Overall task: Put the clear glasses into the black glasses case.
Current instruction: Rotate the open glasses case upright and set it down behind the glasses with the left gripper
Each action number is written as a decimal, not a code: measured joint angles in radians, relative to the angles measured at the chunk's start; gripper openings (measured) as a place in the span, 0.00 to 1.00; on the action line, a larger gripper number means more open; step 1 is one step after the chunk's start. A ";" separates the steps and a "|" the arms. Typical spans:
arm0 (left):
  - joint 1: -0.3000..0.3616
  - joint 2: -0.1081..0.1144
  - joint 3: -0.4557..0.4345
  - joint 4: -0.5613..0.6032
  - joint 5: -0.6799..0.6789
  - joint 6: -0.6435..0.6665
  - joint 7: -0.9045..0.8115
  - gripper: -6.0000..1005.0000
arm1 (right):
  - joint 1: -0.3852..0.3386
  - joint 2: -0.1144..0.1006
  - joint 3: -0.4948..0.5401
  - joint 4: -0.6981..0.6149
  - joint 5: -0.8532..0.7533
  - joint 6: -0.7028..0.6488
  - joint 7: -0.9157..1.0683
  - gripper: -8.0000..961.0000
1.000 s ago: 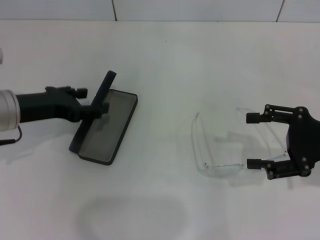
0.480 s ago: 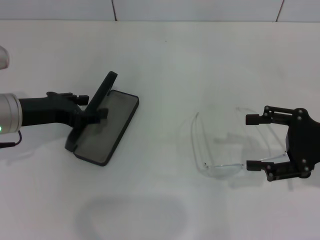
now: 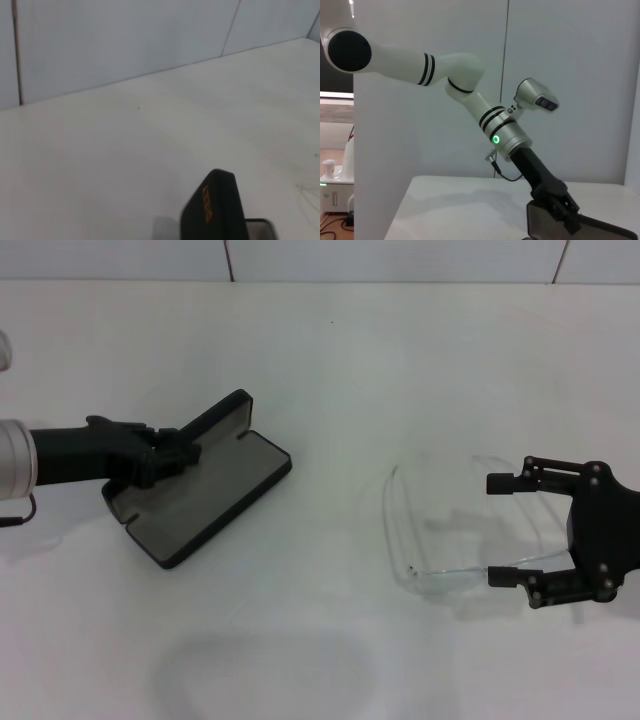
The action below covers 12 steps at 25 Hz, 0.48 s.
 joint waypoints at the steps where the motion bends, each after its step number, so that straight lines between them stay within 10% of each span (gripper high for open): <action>1: -0.004 0.000 0.000 0.003 0.000 0.000 0.010 0.49 | 0.000 0.000 -0.001 0.000 0.000 0.000 0.000 0.88; 12: -0.141 -0.008 0.007 -0.022 -0.001 -0.017 0.205 0.27 | -0.005 0.020 -0.023 0.010 -0.002 -0.016 -0.027 0.88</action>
